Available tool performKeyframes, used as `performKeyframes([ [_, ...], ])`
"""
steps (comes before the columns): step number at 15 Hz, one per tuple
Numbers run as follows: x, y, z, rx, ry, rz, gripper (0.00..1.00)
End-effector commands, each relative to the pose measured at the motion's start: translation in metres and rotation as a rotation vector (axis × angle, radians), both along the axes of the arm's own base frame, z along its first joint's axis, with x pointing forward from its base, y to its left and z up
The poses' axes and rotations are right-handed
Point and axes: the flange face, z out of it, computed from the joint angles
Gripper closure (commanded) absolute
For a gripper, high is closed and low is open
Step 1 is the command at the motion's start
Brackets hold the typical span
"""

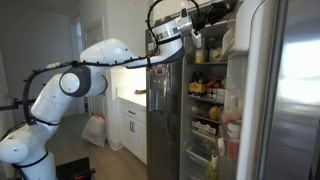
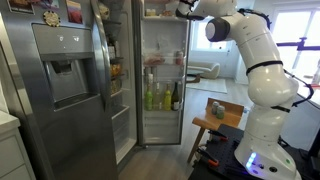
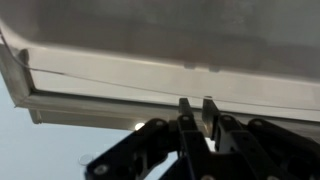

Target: Close the cover on the topmost shelf of the fridge door

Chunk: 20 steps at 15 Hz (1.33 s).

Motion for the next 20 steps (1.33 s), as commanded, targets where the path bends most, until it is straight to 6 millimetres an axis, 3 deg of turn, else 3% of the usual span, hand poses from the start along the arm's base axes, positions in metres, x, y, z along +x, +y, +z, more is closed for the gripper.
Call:
performKeyframes([
  [1, 0.004, -0.006, -0.004, -0.017, -0.016, 0.010, 1.00],
  [6, 0.008, -0.006, -0.009, 0.002, -0.006, 0.017, 1.00],
  [16, 0.019, 0.030, -0.002, 0.205, 0.180, 0.212, 0.98],
  [20, 0.018, 0.031, 0.006, 0.293, 0.276, 0.240, 0.99],
])
